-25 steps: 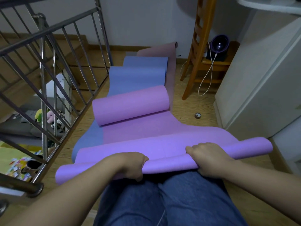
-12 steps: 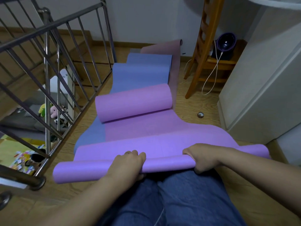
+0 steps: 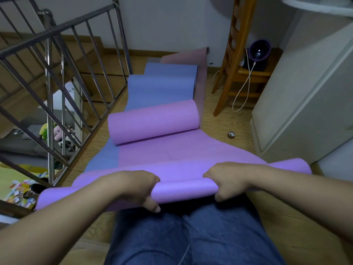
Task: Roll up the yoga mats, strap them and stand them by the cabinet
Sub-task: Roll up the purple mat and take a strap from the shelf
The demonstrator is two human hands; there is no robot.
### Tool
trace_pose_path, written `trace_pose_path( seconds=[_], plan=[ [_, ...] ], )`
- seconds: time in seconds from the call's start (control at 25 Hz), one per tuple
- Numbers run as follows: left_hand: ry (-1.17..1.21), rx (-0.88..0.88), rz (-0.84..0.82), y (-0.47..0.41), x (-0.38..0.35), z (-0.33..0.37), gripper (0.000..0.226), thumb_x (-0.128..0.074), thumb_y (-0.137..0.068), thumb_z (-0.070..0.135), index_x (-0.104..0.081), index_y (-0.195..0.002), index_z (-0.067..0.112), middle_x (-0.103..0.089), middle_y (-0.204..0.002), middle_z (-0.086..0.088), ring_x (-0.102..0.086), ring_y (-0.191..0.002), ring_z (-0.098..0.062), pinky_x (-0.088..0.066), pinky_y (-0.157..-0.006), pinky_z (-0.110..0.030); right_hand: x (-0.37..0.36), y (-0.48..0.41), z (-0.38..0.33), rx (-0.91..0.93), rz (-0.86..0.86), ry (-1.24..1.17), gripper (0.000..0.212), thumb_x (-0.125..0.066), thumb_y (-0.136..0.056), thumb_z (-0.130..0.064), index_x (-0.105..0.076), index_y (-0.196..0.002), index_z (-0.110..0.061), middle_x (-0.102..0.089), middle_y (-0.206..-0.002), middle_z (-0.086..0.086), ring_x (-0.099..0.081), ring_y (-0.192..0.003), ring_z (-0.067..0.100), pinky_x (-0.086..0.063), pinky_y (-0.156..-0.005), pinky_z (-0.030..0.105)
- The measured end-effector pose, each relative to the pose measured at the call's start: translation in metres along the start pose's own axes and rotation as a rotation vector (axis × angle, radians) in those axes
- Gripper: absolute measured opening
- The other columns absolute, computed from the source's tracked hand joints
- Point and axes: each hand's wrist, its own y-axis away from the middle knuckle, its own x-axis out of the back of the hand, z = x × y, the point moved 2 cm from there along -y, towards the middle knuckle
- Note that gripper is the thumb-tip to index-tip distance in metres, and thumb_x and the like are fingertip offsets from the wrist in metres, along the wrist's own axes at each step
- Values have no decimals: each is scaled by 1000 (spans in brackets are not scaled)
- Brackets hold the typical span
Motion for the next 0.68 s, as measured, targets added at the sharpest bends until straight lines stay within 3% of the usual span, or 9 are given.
trace_pose_path(
  seconds=[0.16, 0.24, 0.36, 0.48, 0.56, 0.68],
  plan=[
    [65, 30, -183, 12, -15, 2, 73, -67, -76, 61, -43, -131, 20, -56, -127, -4, -53, -112, -26, -44, -94, -34, -14, -8, -14, 58, -247, -131, 26, -68, -78, -17, -63, -102, -7, -57, -91, 6, -52, -80, 21, -40, -63, 28],
    [41, 77, -77, 15, -30, 10, 78, -67, -77, 58, -34, -137, 19, -49, -133, -6, -48, -119, -27, -42, -94, -35, -19, -11, -15, 49, -279, -177, 20, -68, -77, -15, -62, -96, -12, -56, -89, 3, -51, -78, 18, -38, -58, 26],
    [-213, 176, 256, 25, -49, 32, 63, -58, -87, 47, -30, -134, 16, -41, -131, -7, -43, -122, -29, -37, -94, -40, -18, -16, -10, 19, -305, -247, 16, -68, -76, -13, -58, -86, -20, -57, -88, 1, -51, -77, 16, -38, -56, 23],
    [-241, 131, 352, 21, -62, 35, 50, -52, -89, 39, -32, -129, 16, -49, -124, -8, -51, -113, -29, -38, -86, -36, -16, -17, -10, 9, -318, -239, 20, -71, -75, -19, -58, -89, -22, -58, -90, -1, -53, -79, 15, -39, -57, 23],
    [-163, 52, 329, 17, -56, 22, 48, -56, -85, 38, -36, -122, 17, -55, -118, -7, -55, -106, -30, -40, -80, -35, -24, -5, -10, 4, -148, -190, 25, -70, -76, -27, -56, -96, -22, -58, -95, 0, -55, -83, 17, -38, -59, 26],
    [-11, -35, 155, 9, -45, 12, 53, -64, -82, 41, -38, -120, 17, -58, -115, -10, -56, -102, -31, -43, -79, -36, -56, 19, -9, 111, 493, 147, 42, -57, -74, -48, -55, -105, -21, -57, -96, -3, -56, -84, 20, -42, -64, 28]
  ],
)
